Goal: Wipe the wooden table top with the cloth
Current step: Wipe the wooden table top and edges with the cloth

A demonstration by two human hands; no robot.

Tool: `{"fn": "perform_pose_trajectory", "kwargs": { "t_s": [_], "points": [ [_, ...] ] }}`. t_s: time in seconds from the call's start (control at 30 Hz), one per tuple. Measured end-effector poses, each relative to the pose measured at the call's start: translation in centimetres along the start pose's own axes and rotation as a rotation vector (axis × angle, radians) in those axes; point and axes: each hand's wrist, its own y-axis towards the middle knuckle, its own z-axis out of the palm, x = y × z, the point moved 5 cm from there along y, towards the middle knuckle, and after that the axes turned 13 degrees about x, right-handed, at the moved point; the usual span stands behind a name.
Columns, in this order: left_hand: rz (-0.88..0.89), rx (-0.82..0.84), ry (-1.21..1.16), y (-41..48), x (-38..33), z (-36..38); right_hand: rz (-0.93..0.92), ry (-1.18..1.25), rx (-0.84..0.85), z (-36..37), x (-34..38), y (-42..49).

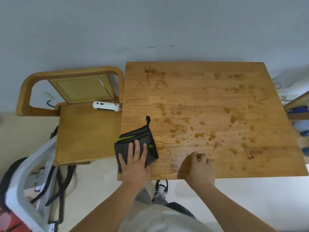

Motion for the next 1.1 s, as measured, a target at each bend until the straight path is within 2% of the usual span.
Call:
{"fn": "perform_pose_trajectory", "kwargs": {
  "t_s": [0.07,0.13,0.17,0.2,0.27,0.33,0.37,0.4,0.47,0.53,0.57,0.6,0.67,0.73,0.77,0.8,0.87,0.93,0.97,1.03,1.1],
  "points": [
    [0.15,0.034,0.154,-1.4,-1.4,2.4,-0.006,-0.008,0.009,-0.1,0.1,0.0],
    [0.359,0.074,0.257,-1.5,-0.1,2.0,-0.008,-0.005,0.026,-0.2,0.1,-0.2],
    [0.405,0.074,0.288,-1.0,1.1,1.0,-0.01,-0.001,0.027,-0.3,0.1,-0.2],
    [0.386,0.058,0.287,-0.2,2.3,-0.2,-0.011,0.001,0.024,-0.4,0.1,-0.2],
    [0.186,0.019,0.156,1.3,3.8,-2.4,-0.014,-0.003,0.021,-0.6,0.3,-0.3],
    [0.013,0.008,-0.032,1.3,2.3,-2.8,-0.012,-0.01,0.03,-0.4,0.3,-0.4],
    [-0.005,0.016,-0.049,0.9,0.7,-1.8,-0.011,-0.011,0.03,-0.3,0.2,-0.4],
    [0.038,0.016,-0.008,0.2,-1.1,-0.4,-0.009,-0.011,0.027,-0.2,0.2,-0.4],
    [0.244,0.068,0.176,-1.3,-3.4,2.2,-0.003,0.0,0.029,-0.2,0.1,-0.3],
    [0.448,0.121,0.297,-1.6,-2.5,2.2,-0.002,0.013,0.038,-0.2,0.1,-0.1],
    [0.479,0.114,0.33,-1.0,-1.3,1.2,-0.004,0.018,0.037,-0.3,0.1,0.0],
    [0.453,0.099,0.33,-0.2,0.0,0.0,-0.004,0.019,0.036,-0.3,0.1,0.1],
    [0.25,0.046,0.192,1.2,2.3,-2.3,-0.001,0.012,0.043,-0.4,0.1,0.1],
    [0.041,0.008,0.026,1.1,2.1,-2.4,0.005,0.005,0.049,-0.2,0.1,0.0],
    [0.001,0.003,-0.003,0.7,0.9,-1.4,0.005,0.003,0.045,-0.1,0.1,-0.1],
    [0.023,0.009,0.004,0.0,-0.6,-0.1,0.003,0.0,0.04,-0.1,0.1,-0.1],
    [0.205,0.057,0.118,-1.5,-3.0,2.5,0.001,-0.002,0.039,-0.1,0.0,-0.1],
    [0.433,0.111,0.246,-2.1,-2.5,2.9,0.002,0.003,0.041,-0.1,0.0,0.0],
    [0.491,0.11,0.294,-1.7,-1.2,2.1,0.0,0.001,0.04,-0.2,0.0,0.1],
    [0.45,0.09,0.308,-0.3,1.9,-0.1,0.0,-0.005,0.044,-0.3,0.1,0.2],
    [0.22,0.034,0.134,0.5,4.3,-1.6,0.009,-0.012,0.057,-0.3,0.2,0.1]
  ]
}}
